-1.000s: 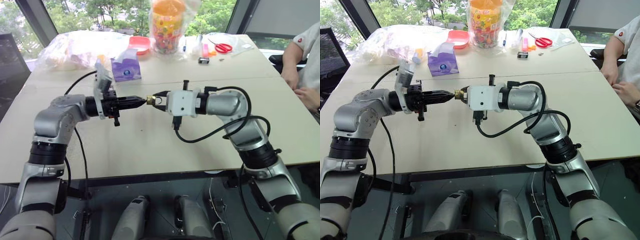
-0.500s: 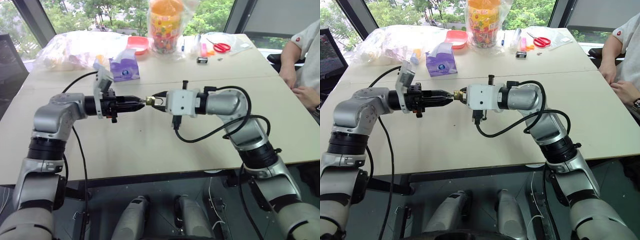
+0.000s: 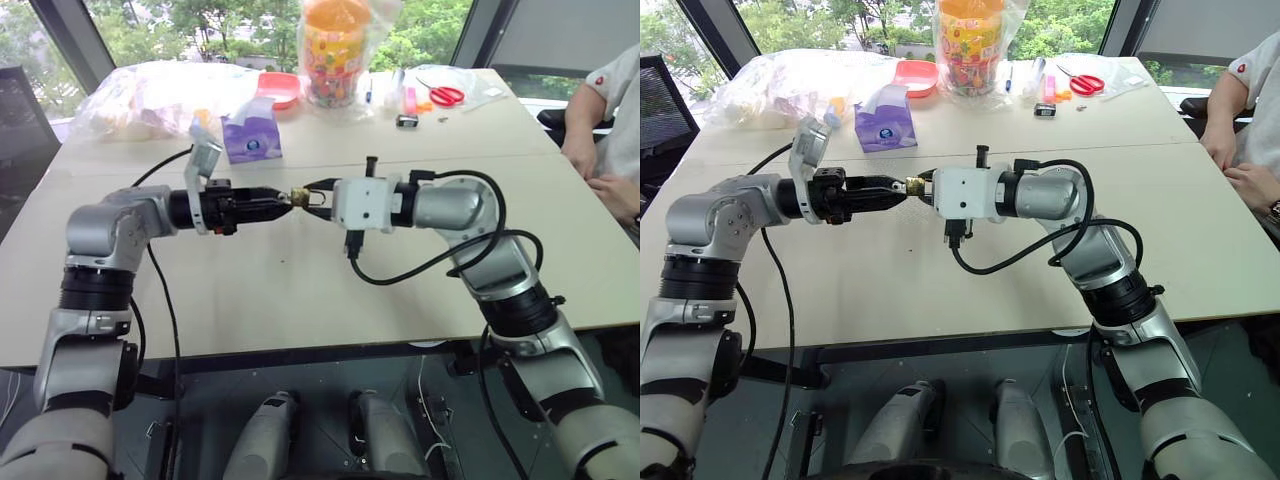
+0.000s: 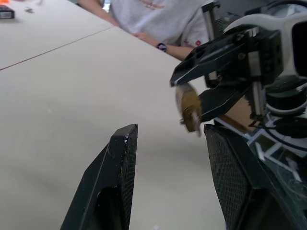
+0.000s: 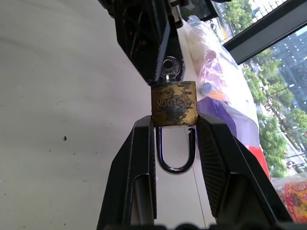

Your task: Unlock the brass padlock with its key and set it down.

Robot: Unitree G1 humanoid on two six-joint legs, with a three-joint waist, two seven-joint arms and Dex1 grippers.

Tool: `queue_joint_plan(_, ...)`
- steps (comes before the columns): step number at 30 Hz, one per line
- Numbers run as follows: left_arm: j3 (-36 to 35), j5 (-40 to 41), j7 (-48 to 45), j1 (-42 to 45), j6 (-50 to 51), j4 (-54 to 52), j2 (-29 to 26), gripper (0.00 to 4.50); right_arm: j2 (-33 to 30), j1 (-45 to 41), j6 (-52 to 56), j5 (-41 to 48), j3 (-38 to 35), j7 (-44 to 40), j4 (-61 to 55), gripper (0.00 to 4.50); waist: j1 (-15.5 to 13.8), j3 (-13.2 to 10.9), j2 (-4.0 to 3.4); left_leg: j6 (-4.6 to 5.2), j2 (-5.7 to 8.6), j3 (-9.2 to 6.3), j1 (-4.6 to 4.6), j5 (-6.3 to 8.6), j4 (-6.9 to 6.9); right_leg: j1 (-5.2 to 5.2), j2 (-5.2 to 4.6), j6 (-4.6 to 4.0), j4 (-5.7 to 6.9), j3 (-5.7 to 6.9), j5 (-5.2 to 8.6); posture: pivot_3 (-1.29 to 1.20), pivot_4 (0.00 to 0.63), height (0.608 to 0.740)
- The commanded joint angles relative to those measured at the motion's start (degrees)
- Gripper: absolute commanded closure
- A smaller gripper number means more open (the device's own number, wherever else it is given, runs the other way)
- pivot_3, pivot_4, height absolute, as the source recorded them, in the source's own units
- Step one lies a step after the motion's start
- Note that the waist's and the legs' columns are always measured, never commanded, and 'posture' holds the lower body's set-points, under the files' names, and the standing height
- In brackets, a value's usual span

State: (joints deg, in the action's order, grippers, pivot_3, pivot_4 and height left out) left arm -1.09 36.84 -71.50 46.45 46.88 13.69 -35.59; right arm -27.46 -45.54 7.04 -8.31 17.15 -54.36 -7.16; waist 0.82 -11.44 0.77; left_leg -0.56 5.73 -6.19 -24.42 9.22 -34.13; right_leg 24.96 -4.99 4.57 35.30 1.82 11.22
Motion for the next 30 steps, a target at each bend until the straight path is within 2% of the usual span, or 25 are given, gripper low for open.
queue_joint_plan(1,-1.13,1.08,-1.35,1.09,-0.12,-1.93,-0.63,2.23,-0.22,-1.51,-0.73,0.12,-0.65,0.86,-2.08,3.82,0.05,0.00,0.00,0.00,0.00,0.00,0.00,0.00,0.00,0.00,0.00,-0.01,0.00,0.00,0.00,0.00,0.150,0.740)
queue_joint_plan(14,-0.36,-0.82,1.61,3.29,-1.72,1.27,3.05,2.23,0.48,-2.01,-0.77,-0.14,-0.39,1.09,-2.11,3.82,-0.04,0.00,0.00,0.00,-0.01,0.00,0.00,0.00,-0.01,-0.01,0.00,0.01,0.00,0.00,-0.03,0.00,0.150,0.740)
queue_joint_plan(15,-0.15,-0.95,1.34,3.35,-1.81,1.46,3.22,2.75,0.55,-2.07,-0.77,-0.19,-0.33,1.14,-2.05,3.82,-0.03,0.00,0.00,0.00,-0.01,0.00,0.00,0.00,-0.01,-0.01,0.00,0.06,0.00,0.00,-0.07,0.00,0.150,0.740)
queue_joint_plan(16,-0.02,-1.02,1.25,3.38,-1.76,1.51,3.37,3.00,0.60,-2.09,-0.73,-0.20,-0.31,1.18,-2.04,3.82,-0.02,0.00,0.00,0.00,-0.01,0.00,0.00,0.00,-0.01,-0.01,0.00,0.06,0.00,0.00,-0.07,0.00,0.150,0.740)
queue_joint_plan(19,0.25,-1.43,0.87,3.33,-1.76,1.39,3.50,4.27,0.51,-1.98,-0.58,-0.33,-0.30,1.32,-2.18,3.82,0.04,0.00,0.00,0.00,-0.01,0.00,0.00,0.00,-0.01,0.00,0.01,0.06,0.00,0.00,-0.07,0.00,0.150,0.740)
queue_joint_plan(20,0.29,-1.54,0.79,3.33,-1.76,1.39,3.48,4.42,0.44,-1.90,-0.51,-0.39,-0.31,1.37,-2.28,3.82,0.05,0.00,0.00,0.00,-0.01,0.00,0.00,0.00,-0.01,0.00,0.01,0.06,0.00,0.00,-0.07,0.00,0.150,0.740)
queue_joint_plan(28,-0.01,-2.22,1.15,3.69,-2.53,1.99,3.69,4.42,0.30,-1.72,0.21,-0.60,-0.27,1.45,-2.36,3.82,-0.01,0.00,0.00,0.00,-0.01,0.00,0.00,0.00,-0.01,0.00,0.01,0.06,0.00,0.00,-0.07,0.00,0.150,0.740)
queue_joint_plan(30,-0.32,-2.06,1.37,3.51,-2.41,1.77,3.69,4.50,-0.24,-1.21,0.98,-0.35,-0.77,1.19,-2.52,2.80,-0.02,0.00,0.00,0.00,-0.01,0.01,0.00,0.00,-0.01,-0.01,0.01,0.06,0.00,0.00,-0.07,0.00,0.150,0.740)
